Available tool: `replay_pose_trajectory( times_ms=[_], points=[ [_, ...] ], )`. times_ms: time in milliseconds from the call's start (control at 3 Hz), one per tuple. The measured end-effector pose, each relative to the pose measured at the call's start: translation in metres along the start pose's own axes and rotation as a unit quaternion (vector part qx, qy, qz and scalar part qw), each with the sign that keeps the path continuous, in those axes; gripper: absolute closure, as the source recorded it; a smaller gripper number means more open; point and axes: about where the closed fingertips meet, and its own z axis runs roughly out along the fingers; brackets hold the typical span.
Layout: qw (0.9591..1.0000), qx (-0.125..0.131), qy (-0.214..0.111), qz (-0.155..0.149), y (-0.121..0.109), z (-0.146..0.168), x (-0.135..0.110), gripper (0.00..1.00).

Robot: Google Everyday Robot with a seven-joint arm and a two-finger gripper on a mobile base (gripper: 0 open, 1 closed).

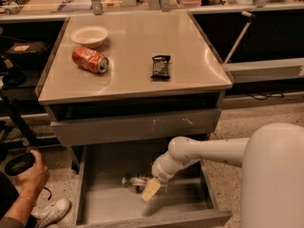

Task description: Pick water bottle from middle drawer and place on counter

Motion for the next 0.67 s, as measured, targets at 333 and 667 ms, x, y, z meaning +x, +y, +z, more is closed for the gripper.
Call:
replay_pose_trajectory(
  times_ms=[333, 667],
  points=[
    [1.0000, -0.004, 0.008, -0.002, 0.000, 0.010, 0.006, 0.00],
    [0.9998, -0.002, 0.018, 0.003, -0.001, 0.022, 0.013, 0.00]
  ],
)
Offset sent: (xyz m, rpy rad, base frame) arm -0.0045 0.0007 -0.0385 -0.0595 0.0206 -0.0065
